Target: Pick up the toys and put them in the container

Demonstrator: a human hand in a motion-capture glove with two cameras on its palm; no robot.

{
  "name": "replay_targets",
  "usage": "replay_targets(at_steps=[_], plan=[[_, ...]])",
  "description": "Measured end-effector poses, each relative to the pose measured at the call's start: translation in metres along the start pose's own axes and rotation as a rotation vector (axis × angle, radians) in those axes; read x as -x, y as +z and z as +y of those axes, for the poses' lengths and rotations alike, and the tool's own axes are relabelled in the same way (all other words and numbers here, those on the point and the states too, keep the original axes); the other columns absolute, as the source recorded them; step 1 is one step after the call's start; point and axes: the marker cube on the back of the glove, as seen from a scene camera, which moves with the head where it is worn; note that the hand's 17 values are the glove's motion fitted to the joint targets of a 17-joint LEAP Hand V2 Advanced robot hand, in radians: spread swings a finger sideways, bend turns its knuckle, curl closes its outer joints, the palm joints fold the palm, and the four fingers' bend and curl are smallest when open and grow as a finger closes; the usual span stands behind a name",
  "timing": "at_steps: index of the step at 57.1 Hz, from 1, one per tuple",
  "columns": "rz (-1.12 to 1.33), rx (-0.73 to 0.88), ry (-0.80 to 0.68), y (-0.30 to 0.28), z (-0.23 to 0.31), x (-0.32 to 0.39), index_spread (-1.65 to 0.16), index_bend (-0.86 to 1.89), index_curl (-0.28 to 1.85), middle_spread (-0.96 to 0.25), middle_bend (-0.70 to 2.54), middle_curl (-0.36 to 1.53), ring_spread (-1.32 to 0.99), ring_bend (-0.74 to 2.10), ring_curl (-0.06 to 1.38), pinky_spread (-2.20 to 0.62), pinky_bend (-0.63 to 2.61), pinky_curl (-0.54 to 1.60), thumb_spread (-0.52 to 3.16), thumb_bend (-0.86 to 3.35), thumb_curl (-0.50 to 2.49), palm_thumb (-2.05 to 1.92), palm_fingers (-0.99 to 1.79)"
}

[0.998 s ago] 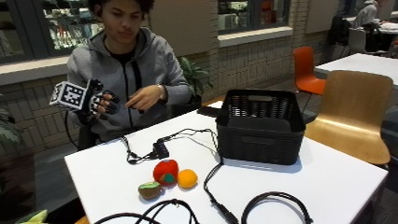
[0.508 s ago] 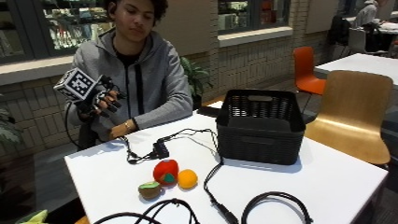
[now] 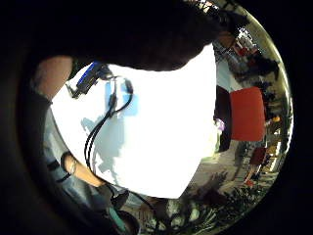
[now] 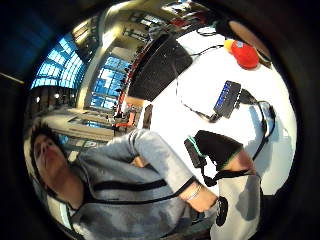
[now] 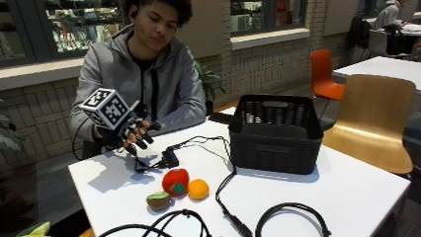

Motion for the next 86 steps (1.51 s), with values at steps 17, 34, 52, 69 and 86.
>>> replay_targets(at_steps=[17,34,52,69,86], plan=[[0.267,0.152,0.134,0.041,-0.124,-0.039,-0.31,0.17,0.27,0.04,0.14,0.30,-0.10,0.26,0.19,-0.01,0.95,0.39,1.33,0.28,0.27,0.19,-0.14],[0.483,0.127,0.226,0.065,-0.161,-0.044,-0.31,0.13,0.28,0.02,0.23,0.28,-0.11,0.43,0.25,-0.12,1.00,0.38,1.37,0.28,0.35,0.31,0.28],[0.515,-0.018,0.137,0.076,-0.160,-0.040,-0.28,0.24,0.27,-0.13,0.48,0.44,-0.29,0.94,0.46,-0.31,1.12,0.46,1.52,0.48,0.50,0.61,0.60],[0.468,-0.087,0.104,0.067,-0.155,-0.038,-0.31,0.55,0.45,-0.25,0.70,0.64,-0.39,1.09,0.58,-0.36,1.18,0.54,1.26,0.42,0.68,0.70,0.68],[0.364,-0.178,-0.080,0.021,-0.169,0.052,-0.31,0.85,0.71,-0.32,0.85,0.85,-0.44,1.21,0.69,-0.37,1.27,0.62,1.04,0.38,0.86,0.72,0.50]])
